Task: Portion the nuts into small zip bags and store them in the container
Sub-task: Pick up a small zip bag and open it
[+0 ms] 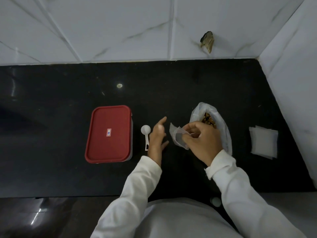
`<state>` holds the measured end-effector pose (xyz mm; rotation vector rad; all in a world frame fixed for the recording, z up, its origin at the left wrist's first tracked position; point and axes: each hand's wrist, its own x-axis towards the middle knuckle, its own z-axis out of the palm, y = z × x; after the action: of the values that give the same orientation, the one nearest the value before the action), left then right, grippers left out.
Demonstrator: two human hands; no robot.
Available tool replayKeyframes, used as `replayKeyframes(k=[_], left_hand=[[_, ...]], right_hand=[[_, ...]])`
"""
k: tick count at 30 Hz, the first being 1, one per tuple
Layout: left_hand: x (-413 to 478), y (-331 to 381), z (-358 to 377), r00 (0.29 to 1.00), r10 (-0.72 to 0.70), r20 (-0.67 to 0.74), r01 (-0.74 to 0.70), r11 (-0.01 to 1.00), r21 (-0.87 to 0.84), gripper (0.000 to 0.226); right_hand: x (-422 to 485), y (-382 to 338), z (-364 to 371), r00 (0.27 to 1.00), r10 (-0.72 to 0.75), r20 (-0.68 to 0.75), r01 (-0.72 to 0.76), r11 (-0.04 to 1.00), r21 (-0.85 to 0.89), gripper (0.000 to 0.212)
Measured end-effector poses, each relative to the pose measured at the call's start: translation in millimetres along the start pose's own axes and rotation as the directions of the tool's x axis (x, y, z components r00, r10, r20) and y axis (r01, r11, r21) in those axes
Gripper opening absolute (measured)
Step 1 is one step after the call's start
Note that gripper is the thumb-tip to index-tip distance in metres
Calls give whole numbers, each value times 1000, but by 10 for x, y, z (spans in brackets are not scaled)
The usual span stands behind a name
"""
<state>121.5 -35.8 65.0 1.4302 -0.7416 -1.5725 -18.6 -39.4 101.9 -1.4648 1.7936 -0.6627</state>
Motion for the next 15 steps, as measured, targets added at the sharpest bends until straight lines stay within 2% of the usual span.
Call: replayKeyframes(k=[2,5,9,11,15], left_hand=[[-13,-50,31,990,-136,43,143,949,-281,49],[-26,-166,59,972,-208,113,236,881,-411,53],[28,-226,17,962,-188,199,263,837,-479,50],[85,-229,-52,950,-230,214,306,825,-475,48],[184,-213,-145,898,-343,275,425,837,-345,73]], right_hand=[[0,-31,-18,999,14,36,-15,1000,21,15],[-9,-78,20,996,35,87,-35,999,-6,13],[-23,-114,94,994,40,103,-32,997,-73,18],[-11,-120,112,989,43,139,-27,993,-114,27],[22,-130,152,972,81,222,-52,989,-135,36]])
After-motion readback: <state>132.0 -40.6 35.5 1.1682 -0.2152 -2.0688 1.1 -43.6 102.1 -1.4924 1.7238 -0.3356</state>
